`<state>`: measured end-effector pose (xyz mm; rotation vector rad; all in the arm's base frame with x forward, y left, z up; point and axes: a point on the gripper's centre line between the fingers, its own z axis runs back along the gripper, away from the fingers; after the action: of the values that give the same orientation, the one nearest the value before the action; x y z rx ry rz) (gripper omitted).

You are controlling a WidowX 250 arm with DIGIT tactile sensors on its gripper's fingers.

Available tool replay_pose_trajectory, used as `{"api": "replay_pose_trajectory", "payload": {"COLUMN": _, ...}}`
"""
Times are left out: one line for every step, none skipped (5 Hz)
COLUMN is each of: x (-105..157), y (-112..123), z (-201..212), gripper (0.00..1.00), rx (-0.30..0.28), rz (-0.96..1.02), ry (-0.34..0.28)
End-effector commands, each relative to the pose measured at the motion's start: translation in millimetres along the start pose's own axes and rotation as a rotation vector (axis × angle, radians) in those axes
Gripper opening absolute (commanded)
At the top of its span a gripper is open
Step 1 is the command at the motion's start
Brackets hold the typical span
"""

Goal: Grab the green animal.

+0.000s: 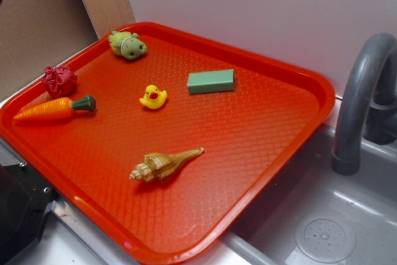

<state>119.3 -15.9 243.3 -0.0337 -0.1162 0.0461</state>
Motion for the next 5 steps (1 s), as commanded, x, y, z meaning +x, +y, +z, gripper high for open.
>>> {"api": "replay_pose_trajectory", "payload": {"x": 0, "y": 0, "z": 0, "gripper": 1.0, "rx": 0.0, "rz": 0.0, "ry": 0.0}}
{"api": "replay_pose_trajectory", "payload": {"x": 32, "y": 0, "z": 0, "gripper": 1.0, "rx": 0.017, "rz": 0.123, "ry": -0.034}}
{"api": "replay_pose_trajectory", "payload": {"x": 65, "y": 17, "z": 2, "gripper": 1.0, "rx": 0.027, "rz": 0.31, "ry": -0.078}}
{"api": "replay_pose_trajectory", "payload": {"x": 93, "y": 41, "z": 1, "gripper": 1.0, "rx": 0.082, "rz": 0.526, "ry": -0.152}}
{"api": "replay_pose_trajectory", "payload": {"x": 115, "y": 79, "z": -9, "gripper": 1.0, "rx": 0.158, "rz": 0.765, "ry": -0.226}}
